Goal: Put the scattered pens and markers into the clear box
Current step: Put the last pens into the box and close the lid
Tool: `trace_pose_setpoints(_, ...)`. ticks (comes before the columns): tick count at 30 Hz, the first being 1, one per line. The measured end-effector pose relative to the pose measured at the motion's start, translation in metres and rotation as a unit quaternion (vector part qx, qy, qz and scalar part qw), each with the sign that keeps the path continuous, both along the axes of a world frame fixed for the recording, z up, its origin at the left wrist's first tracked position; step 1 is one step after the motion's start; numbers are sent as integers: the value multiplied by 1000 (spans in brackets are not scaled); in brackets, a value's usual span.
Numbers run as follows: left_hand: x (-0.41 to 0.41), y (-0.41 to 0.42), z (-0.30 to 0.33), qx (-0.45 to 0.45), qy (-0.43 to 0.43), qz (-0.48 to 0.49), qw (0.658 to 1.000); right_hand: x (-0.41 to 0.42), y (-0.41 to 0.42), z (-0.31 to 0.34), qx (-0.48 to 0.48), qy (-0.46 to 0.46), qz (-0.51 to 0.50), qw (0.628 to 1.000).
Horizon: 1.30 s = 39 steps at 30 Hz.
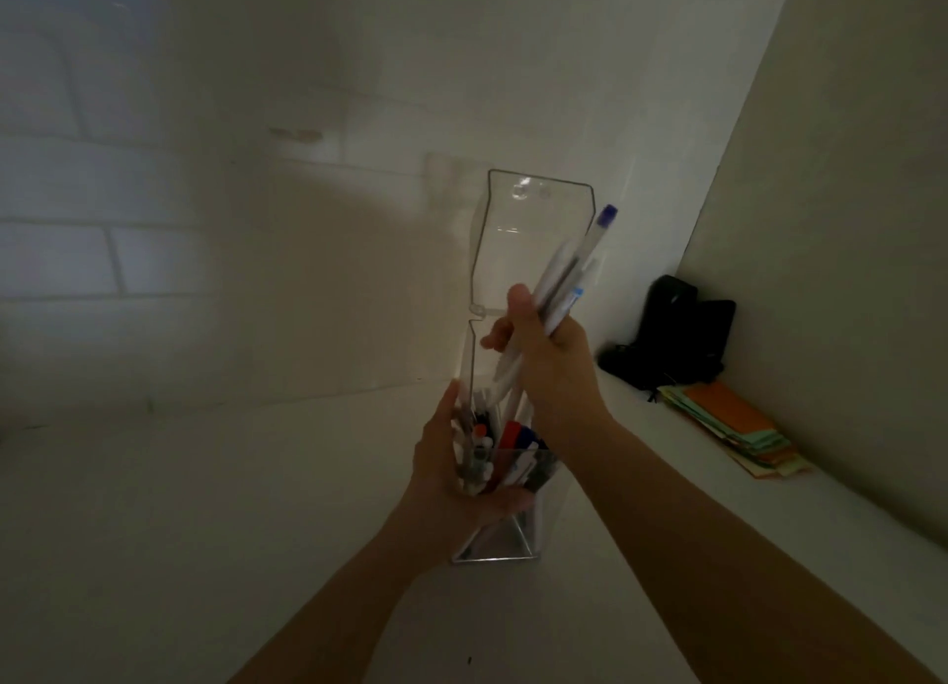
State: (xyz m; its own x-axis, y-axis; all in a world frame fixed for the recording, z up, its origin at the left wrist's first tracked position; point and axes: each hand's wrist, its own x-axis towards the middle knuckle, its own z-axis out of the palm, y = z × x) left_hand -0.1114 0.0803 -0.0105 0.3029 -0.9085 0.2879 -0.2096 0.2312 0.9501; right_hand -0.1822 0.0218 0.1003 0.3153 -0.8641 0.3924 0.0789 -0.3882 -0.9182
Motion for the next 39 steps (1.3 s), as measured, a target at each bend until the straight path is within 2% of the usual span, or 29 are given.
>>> trace_pose_setpoints(2, -1, 0, 0, -4, 11, -10, 1000, -5, 0, 4, 36, 13, 2, 999)
trace_pose_setpoints(6, 1, -2, -2, -1, 6, 0, 1000, -15, -2, 3, 1, 98, 21, 995)
trace_pose_setpoints(10, 0, -2, -2, -5, -5, -3, 1000, -16, -4, 7, -12, 30, 27, 999)
trace_pose_setpoints(14, 2, -4, -5, -2, -16, 0, 1000, -16, -7, 9, -19, 58, 49, 997)
trace_pose_setpoints(19, 2, -2, -3, -2, -10, -15, 1000, -25, -13, 12, -47, 15, 12, 999)
trace_pose_setpoints(25, 4, -5, -7, 22, -20, -5, 1000, -24, -12, 18, -61, 184, 78, 978)
trace_pose_setpoints(31, 7, -7, -11, 30, -43, -2, 999, -17, -12, 21, -43, 278, 128, 951)
trace_pose_setpoints(35, 8, -6, -11, 27, -32, -5, 999, -16, -9, 27, -178, 431, 76, 882)
trace_pose_setpoints(39, 7, -6, -11, 19, -24, -9, 999, -21, -4, 38, -174, 483, 106, 852)
